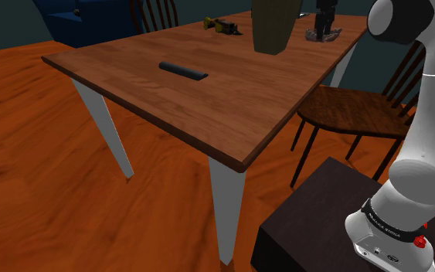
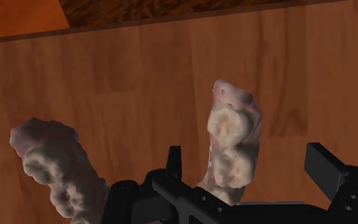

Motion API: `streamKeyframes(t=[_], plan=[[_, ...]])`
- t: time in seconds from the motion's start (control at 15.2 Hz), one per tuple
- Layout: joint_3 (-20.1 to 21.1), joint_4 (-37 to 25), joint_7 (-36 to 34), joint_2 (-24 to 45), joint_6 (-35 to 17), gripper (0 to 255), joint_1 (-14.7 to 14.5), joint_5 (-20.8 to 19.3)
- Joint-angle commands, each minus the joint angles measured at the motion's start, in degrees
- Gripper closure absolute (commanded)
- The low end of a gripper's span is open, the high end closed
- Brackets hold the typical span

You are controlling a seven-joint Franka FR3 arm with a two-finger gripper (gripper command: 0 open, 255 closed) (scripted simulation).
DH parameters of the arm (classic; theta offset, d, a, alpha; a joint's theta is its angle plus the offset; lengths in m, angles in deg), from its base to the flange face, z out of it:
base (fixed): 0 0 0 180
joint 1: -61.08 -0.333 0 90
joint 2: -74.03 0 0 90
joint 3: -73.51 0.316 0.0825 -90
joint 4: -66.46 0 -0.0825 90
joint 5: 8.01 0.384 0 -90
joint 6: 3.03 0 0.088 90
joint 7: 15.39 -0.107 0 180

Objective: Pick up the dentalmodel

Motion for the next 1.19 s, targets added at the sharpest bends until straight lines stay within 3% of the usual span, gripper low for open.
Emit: streamKeyframes(t=[0.0,0.2,0.26,0.86,1.12], plan=[[0.0,3.4,-0.4,-1.2,-2.2,0,-0.6,-0.4],[0.0,5.5,-0.7,-1.8,-3.7,0,-0.9,-0.7],[0.1,5.2,-0.7,-1.6,-3.7,255,-0.8,-0.6],[0.0,5.5,-0.7,-1.8,-3.7,255,-0.9,-0.7],[0.0,0.0,0.0,-0.2,0.2,255,-0.1,-0.1]])
